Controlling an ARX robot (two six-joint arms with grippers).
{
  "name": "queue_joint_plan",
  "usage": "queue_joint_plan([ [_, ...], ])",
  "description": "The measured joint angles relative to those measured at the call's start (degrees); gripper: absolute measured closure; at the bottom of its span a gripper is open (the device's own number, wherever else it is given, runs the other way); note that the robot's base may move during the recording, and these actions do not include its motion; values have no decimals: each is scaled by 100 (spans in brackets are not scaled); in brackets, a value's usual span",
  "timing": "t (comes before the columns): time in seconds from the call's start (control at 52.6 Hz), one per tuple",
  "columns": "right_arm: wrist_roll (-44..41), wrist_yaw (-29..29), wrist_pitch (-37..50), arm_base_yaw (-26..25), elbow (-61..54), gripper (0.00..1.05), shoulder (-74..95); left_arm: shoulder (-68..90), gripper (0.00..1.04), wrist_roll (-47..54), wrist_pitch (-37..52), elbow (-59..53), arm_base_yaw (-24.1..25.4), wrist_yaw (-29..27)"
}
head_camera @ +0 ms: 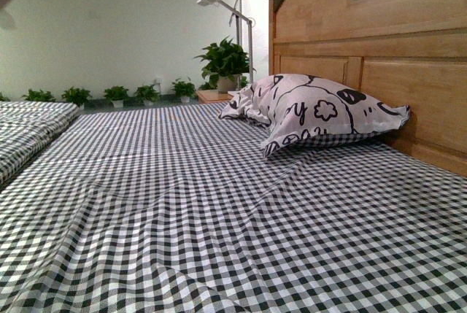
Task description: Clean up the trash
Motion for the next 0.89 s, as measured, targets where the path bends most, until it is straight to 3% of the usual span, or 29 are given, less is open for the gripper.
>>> queue_joint_plan([
  [0.152, 382, 1097, -332, 811, -13, 84, -457, -1051, 77, 9, -544, -402, -251, -459],
  [0.209, 494, 1808, -481, 1292, -31, 84, -704, -1569, 77, 9, -918, -529, -527, -697],
  [0.285, 535, 2249, -439, 1547, -31, 84, -782, -2124, 77, 52, -1193, -658, -975, -1132],
  [0.342, 586, 2385, -363, 1615, -33, 84, -769, -2468, 77, 109, -1252, -739, -1370, -1672],
  [0.513, 535, 2728, -236, 1915, -166, 84, -782, -2564, 77, 219, -868, -964, -1792, -2197],
  [0.722, 350, 3174, -275, 2103, -236, 84, -798, -2588, 77, 107, -879, -1172, -2055, -2297],
  [0.893, 308, 3195, -284, 2120, -236, 84, -798, -2588, 77, 96, -870, -1172, -2068, -2308],
])
